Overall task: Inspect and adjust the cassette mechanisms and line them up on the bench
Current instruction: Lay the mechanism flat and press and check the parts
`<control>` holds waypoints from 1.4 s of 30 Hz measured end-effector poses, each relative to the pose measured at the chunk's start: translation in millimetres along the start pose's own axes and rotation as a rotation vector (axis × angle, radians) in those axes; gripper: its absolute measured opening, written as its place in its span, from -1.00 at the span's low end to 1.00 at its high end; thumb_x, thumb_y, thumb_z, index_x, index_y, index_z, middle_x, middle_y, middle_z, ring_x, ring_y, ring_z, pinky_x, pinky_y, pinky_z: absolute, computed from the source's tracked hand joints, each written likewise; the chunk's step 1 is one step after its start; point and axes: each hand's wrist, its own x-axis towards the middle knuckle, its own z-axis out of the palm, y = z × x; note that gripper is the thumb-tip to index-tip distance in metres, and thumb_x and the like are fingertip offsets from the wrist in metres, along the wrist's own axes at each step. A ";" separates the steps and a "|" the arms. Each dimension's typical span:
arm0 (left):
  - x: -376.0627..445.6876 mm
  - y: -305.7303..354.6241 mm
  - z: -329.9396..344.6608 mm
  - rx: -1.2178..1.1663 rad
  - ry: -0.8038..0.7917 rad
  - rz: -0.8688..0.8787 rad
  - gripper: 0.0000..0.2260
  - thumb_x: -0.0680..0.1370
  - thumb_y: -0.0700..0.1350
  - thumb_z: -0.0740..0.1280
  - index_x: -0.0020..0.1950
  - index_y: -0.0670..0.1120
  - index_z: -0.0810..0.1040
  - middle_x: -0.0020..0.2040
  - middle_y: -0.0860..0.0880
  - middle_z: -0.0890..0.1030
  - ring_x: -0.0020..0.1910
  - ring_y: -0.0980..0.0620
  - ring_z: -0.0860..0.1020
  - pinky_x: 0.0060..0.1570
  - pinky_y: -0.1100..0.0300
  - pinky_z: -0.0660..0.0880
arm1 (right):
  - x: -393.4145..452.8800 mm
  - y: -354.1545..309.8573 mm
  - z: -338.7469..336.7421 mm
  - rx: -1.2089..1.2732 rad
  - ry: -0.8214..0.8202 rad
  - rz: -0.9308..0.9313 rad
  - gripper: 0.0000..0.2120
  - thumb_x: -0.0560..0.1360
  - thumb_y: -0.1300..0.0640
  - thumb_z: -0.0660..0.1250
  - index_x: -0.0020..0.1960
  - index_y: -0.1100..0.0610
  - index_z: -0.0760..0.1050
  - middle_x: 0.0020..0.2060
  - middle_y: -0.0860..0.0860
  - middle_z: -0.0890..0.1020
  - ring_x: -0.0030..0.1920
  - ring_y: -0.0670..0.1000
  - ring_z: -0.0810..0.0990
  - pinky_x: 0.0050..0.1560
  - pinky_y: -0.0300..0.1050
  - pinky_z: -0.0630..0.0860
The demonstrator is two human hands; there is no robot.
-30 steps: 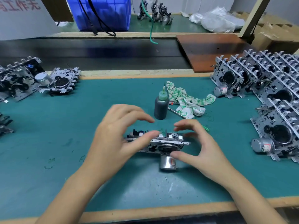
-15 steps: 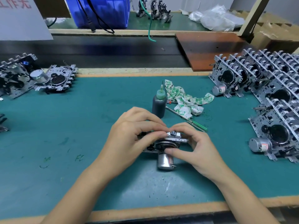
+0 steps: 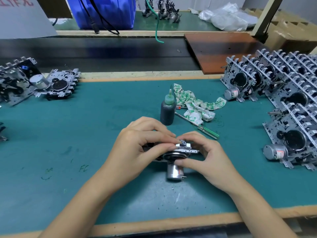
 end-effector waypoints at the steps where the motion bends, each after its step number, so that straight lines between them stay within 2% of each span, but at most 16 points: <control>1: -0.1 0.1 0.1 -0.001 0.001 -0.005 -0.85 0.47 0.01 0.34 0.00 0.09 0.63 -0.07 0.13 0.62 0.01 0.15 0.54 0.05 0.00 0.47 | 0.0 0.3 0.7 0.003 0.004 0.000 -0.67 0.24 0.05 0.52 -0.01 -0.12 0.60 -0.06 -0.13 0.61 0.04 -0.04 0.59 0.14 -0.04 0.47; 4: -1.0 0.2 0.7 0.018 0.010 -0.012 -0.86 0.47 0.03 0.33 -0.01 0.12 0.64 -0.07 0.14 0.62 0.01 0.13 0.54 0.04 -0.08 0.46 | -1.1 0.5 2.5 -0.007 0.025 -0.012 -0.67 0.26 0.13 0.52 -0.04 -0.13 0.59 -0.06 -0.16 0.60 0.03 -0.06 0.58 0.15 -0.06 0.46; 6: -1.2 0.4 0.4 0.019 0.006 -0.025 -0.85 0.47 0.05 0.33 -0.03 0.16 0.66 -0.06 0.15 0.63 0.02 0.12 0.54 0.05 -0.09 0.46 | -3.2 -1.7 0.3 -0.062 0.009 -0.020 -0.64 0.27 0.11 0.51 0.01 -0.14 0.56 -0.04 -0.20 0.58 0.07 -0.07 0.57 0.17 -0.15 0.44; 9: -0.7 0.0 -0.3 0.006 0.010 -0.042 -0.81 0.46 0.06 0.33 0.05 0.14 0.63 -0.05 0.15 0.63 0.03 0.13 0.54 0.08 -0.08 0.44 | -12.3 -2.1 -10.8 -0.318 0.020 -0.046 -0.56 0.28 -0.09 0.49 0.13 -0.20 0.51 0.02 -0.25 0.55 0.15 -0.15 0.50 0.19 -0.32 0.35; 11: -1.2 -0.3 0.4 0.015 0.011 -0.043 -0.81 0.46 0.06 0.33 0.05 0.15 0.63 -0.05 0.16 0.63 0.03 0.14 0.54 0.09 -0.08 0.44 | -19.4 -1.8 -18.4 -0.531 0.107 -0.101 -0.57 0.31 -0.22 0.38 0.16 -0.14 0.53 -0.01 -0.26 0.56 0.11 -0.18 0.48 0.16 -0.29 0.36; 15: -2.2 0.4 0.9 0.007 0.020 -0.059 -0.79 0.46 0.07 0.32 0.07 0.14 0.60 -0.04 0.16 0.63 0.03 0.15 0.55 0.09 -0.09 0.44 | -25.8 4.7 -16.7 -0.808 0.165 -0.275 -0.68 0.40 -0.16 0.32 -0.07 0.07 0.63 -0.18 -0.16 0.62 -0.05 -0.07 0.54 -0.02 -0.12 0.45; 17: -1.9 0.5 0.6 0.001 0.010 -0.061 -0.78 0.46 0.07 0.32 0.09 0.14 0.58 -0.02 0.15 0.62 0.01 0.13 0.56 0.08 -0.09 0.46 | -26.5 8.4 -17.6 -0.860 0.170 -0.317 -0.72 0.40 -0.12 0.32 -0.12 0.08 0.63 -0.21 -0.16 0.63 -0.08 -0.06 0.55 -0.05 -0.12 0.44; 22: -1.6 -0.1 0.6 0.006 0.007 -0.058 -0.79 0.46 0.07 0.32 0.08 0.16 0.57 -0.01 0.15 0.62 0.01 0.15 0.56 0.07 -0.09 0.46 | -23.8 5.5 -21.4 -0.867 0.097 -0.281 -0.66 0.41 -0.18 0.29 0.00 0.02 0.65 -0.12 -0.20 0.64 -0.05 -0.05 0.54 -0.03 -0.10 0.50; 25: -1.1 0.2 0.9 0.011 0.007 -0.063 -0.79 0.46 0.08 0.32 0.08 0.16 0.57 -0.01 0.15 0.62 0.02 0.14 0.56 0.08 -0.09 0.46 | -16.5 -0.2 -22.2 -0.788 0.085 -0.208 -0.63 0.34 -0.25 0.32 -0.03 -0.04 0.65 -0.10 -0.21 0.61 -0.02 -0.08 0.54 0.01 -0.07 0.50; 27: -0.9 0.4 0.7 0.009 0.004 -0.067 -0.79 0.46 0.08 0.32 0.08 0.16 0.58 -0.01 0.16 0.62 0.02 0.14 0.57 0.08 -0.08 0.46 | -10.4 -4.7 -18.8 -0.584 0.047 -0.090 -0.62 0.26 -0.28 0.38 0.03 -0.19 0.57 -0.04 -0.25 0.57 0.07 -0.18 0.50 0.13 -0.20 0.42; 29: -1.2 0.8 0.4 0.006 0.003 -0.071 -0.79 0.46 0.08 0.32 0.07 0.15 0.59 -0.02 0.16 0.62 0.01 0.14 0.57 0.09 -0.06 0.46 | -4.5 -5.5 -10.0 -0.306 -0.012 -0.012 -0.59 0.25 -0.13 0.49 0.07 -0.19 0.53 0.00 -0.21 0.58 0.12 -0.14 0.52 0.17 -0.23 0.41; 32: -1.7 1.5 0.3 -0.010 0.005 -0.081 -0.83 0.46 0.07 0.33 -0.03 0.11 0.67 -0.06 0.15 0.64 0.01 0.12 0.57 0.09 -0.04 0.46 | 0.0 -2.9 -0.2 -0.036 -0.027 0.000 -0.66 0.27 0.13 0.51 0.01 -0.10 0.57 -0.05 -0.18 0.61 0.05 -0.08 0.58 0.11 -0.19 0.46; 34: -1.8 1.7 0.1 -0.017 0.009 -0.085 -0.84 0.45 0.06 0.33 -0.06 0.10 0.68 -0.08 0.14 0.64 0.00 0.12 0.58 0.08 -0.04 0.46 | -0.2 -0.4 1.5 0.036 -0.024 0.009 -0.68 0.26 0.17 0.50 -0.01 -0.04 0.58 -0.07 -0.18 0.60 0.02 -0.09 0.59 0.08 -0.27 0.45; 38: -2.1 1.7 0.0 -0.022 -0.005 -0.086 -0.81 0.45 0.07 0.32 0.02 0.12 0.62 -0.04 0.14 0.63 -0.01 0.13 0.58 0.07 -0.03 0.47 | 0.8 1.1 3.2 0.077 -0.007 0.006 -0.69 0.25 0.22 0.50 -0.04 0.01 0.60 -0.08 -0.13 0.57 0.00 -0.10 0.59 0.06 -0.33 0.44; 40: -1.4 1.8 -0.4 -0.039 -0.007 -0.087 -0.82 0.45 0.06 0.33 -0.03 0.08 0.66 -0.06 0.13 0.64 -0.02 0.13 0.59 0.08 -0.03 0.47 | 2.8 -0.6 1.3 0.102 -0.021 0.007 -0.67 0.23 0.23 0.54 -0.05 0.02 0.59 -0.07 -0.06 0.56 -0.03 -0.10 0.59 0.07 -0.30 0.45; 42: 0.1 2.0 -1.5 -0.062 -0.020 -0.088 -0.81 0.44 0.05 0.34 -0.02 0.07 0.67 -0.07 0.13 0.64 -0.02 0.15 0.59 0.09 0.05 0.47 | 4.1 -2.3 -0.5 0.087 -0.020 0.023 -0.64 0.21 0.22 0.58 -0.05 0.00 0.59 -0.05 -0.03 0.54 -0.02 -0.08 0.58 0.13 -0.20 0.47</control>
